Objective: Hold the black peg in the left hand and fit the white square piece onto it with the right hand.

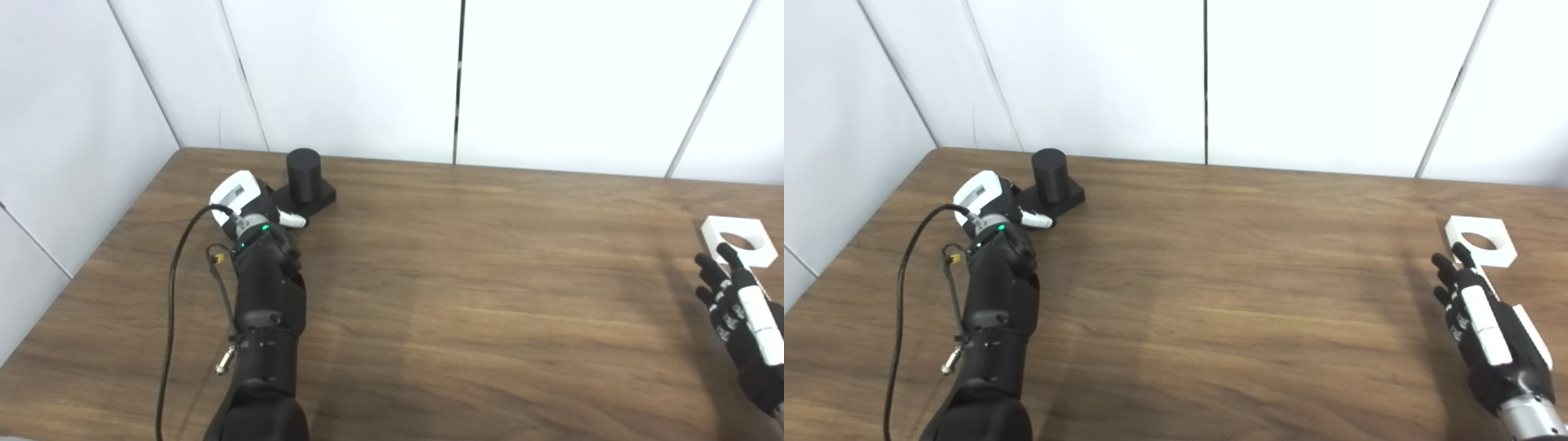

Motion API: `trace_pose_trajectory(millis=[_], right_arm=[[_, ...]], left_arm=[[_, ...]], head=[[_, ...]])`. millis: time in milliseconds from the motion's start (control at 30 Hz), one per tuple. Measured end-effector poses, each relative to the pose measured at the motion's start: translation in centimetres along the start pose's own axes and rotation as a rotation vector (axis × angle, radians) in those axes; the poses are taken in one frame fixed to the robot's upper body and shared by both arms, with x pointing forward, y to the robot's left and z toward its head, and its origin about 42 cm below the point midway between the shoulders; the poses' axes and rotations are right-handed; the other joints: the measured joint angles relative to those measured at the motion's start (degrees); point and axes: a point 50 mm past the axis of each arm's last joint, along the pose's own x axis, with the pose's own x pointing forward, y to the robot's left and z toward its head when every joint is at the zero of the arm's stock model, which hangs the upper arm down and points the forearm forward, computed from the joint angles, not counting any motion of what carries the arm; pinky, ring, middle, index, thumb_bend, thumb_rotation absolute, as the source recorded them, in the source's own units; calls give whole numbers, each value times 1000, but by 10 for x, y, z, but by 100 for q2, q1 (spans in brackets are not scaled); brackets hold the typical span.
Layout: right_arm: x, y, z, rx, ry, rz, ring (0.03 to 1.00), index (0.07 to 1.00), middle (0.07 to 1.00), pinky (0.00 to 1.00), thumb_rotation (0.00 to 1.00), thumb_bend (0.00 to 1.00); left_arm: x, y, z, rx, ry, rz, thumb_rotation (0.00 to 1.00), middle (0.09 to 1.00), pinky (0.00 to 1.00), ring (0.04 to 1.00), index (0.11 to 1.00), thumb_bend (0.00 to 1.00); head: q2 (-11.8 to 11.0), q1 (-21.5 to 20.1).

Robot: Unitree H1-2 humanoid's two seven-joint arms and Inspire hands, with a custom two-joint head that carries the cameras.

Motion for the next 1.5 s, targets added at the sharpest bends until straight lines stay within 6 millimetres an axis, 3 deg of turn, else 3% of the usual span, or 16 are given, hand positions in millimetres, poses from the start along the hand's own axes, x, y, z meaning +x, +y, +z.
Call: trace_pose_trajectory(millis=[133, 300, 567, 633, 867, 1133, 1200, 1300, 1500], right_arm=[[0, 1, -1, -3, 3, 3, 1000, 1000, 946, 1000, 797, 614], [1, 4, -4, -19, 13, 8, 1000, 1000, 940, 1000, 818, 612], [4, 13, -7, -54, 24, 6, 1000, 1000, 926, 1000, 863, 552], [5, 15, -7, -67, 24, 3, 1000, 1000, 924, 1000, 869, 547], [6, 26, -9, -65, 16, -4, 1000, 1000, 905, 1000, 869, 509], [4, 32, -6, -66, 12, -4, 1000, 1000, 905, 1000, 855, 510], [4, 33, -5, -65, 9, -9, 1000, 1000, 902, 1000, 852, 519], [3, 32, -6, -65, 13, -21, 1000, 1000, 897, 1000, 853, 526], [3, 36, -7, -54, 13, -22, 1000, 1000, 893, 1000, 857, 528]], left_arm=[[-6, 7, -3, -11, -100, -32, 50, 791, 720, 775, 489, 509], [-55, 3, -1, -119, -269, -105, 52, 822, 887, 886, 488, 511], [-129, 46, 37, -179, -577, -126, 59, 856, 879, 923, 487, 511], [-150, 48, 42, -187, -627, -147, 60, 857, 859, 919, 487, 511], [-199, 13, 42, -184, -693, -305, 54, 854, 917, 945, 488, 511], [-234, -18, 41, -172, -730, -446, 51, 858, 880, 955, 488, 510], [-243, -28, 40, -176, -739, -483, 52, 850, 935, 961, 488, 511], [-253, -42, 39, -179, -730, -523, 52, 850, 989, 960, 487, 511], [-261, -57, 36, -164, -709, -522, 51, 840, 995, 940, 487, 510]], head=[[17, -96], [35, -369], [44, -721], [61, -809], [123, -1143], [237, -1327], [272, -1354], [290, -1345], [325, -1354]])
